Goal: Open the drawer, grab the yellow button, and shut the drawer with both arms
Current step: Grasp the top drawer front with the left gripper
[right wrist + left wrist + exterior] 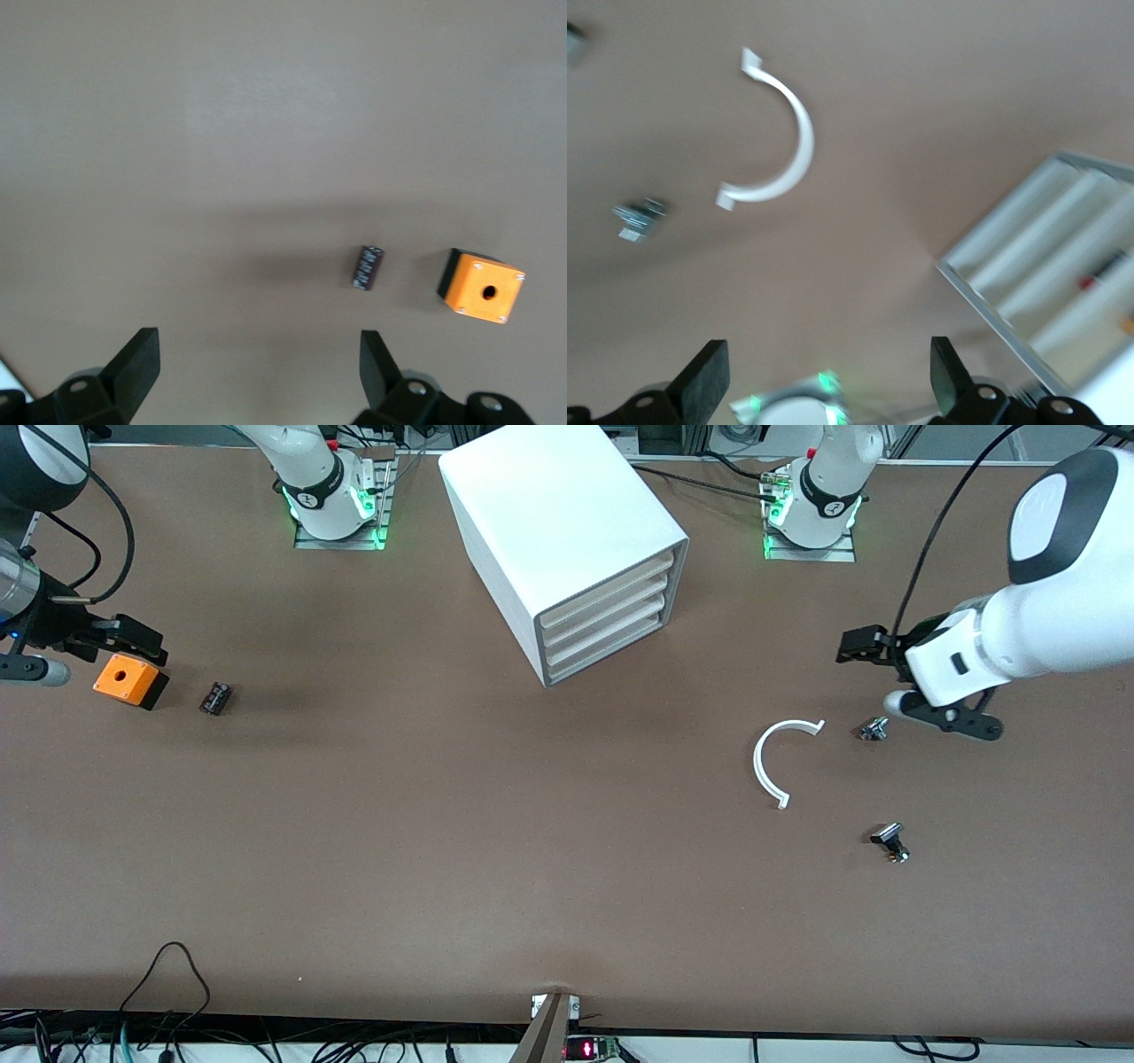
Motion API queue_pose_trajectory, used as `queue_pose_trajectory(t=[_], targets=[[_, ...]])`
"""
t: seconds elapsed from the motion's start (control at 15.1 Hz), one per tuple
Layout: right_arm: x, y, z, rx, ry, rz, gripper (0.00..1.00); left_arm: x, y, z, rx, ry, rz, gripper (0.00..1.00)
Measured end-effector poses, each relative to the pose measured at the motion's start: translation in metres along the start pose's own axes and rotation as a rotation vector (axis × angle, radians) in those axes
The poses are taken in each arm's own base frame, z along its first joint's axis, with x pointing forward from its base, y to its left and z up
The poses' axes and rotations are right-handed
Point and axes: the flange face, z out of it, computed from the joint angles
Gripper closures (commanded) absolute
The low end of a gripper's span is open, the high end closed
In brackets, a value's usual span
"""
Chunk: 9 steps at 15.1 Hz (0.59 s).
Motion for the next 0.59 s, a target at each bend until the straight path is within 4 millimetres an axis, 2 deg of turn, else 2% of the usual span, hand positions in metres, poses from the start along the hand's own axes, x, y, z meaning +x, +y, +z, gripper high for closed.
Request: queue_pose_trajectory(t=[0.13,0.26,0.4,0.59], targets=[[0.0,-0.002,-0.001,0.011,0.003,0.0,0.0,0.006,0.002,0.023,-0.138,-0.093,0.006,0.01],[0.001,-0.006,-0.002,0.013,0.004,-0.005,0.0,0.02,0.005,0.055,-0.297,-0.149,0.002,0.03],[0.0,-0.009,-0.002,0.013,0.003,-0.012,0.0,0.032,0.012,0.095,-0.432,-0.183,-0.023,0.1],[0.0,-0.012,-0.001,0.013,-0.005,-0.017,0.0,0.036,0.031,0.162,-0.569,-0.237,-0.077,0.14]])
